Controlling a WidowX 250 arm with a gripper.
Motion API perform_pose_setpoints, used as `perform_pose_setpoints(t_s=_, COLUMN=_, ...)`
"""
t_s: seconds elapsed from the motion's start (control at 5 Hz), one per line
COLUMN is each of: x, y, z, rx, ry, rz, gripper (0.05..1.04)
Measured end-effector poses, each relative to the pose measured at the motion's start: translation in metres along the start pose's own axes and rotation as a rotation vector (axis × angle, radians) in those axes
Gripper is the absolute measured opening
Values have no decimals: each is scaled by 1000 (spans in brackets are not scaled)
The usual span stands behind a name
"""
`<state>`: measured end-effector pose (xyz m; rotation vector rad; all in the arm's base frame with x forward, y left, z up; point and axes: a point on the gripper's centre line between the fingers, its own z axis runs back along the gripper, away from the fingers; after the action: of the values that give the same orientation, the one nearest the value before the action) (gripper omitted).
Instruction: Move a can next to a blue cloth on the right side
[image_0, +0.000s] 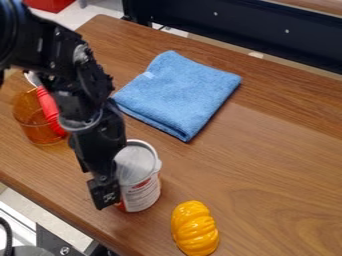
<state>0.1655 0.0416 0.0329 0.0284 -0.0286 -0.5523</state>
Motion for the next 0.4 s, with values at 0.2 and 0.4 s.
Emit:
perform_pose_setpoints(t_s=0.2, x=12, y=3, z=-2, rx=-24, ry=-22, rz=-5, gripper=999)
perform_pose_setpoints(t_s=0.4, x=21, y=6, z=-3, rx=-29, ry=-33, rz=-6, gripper=999)
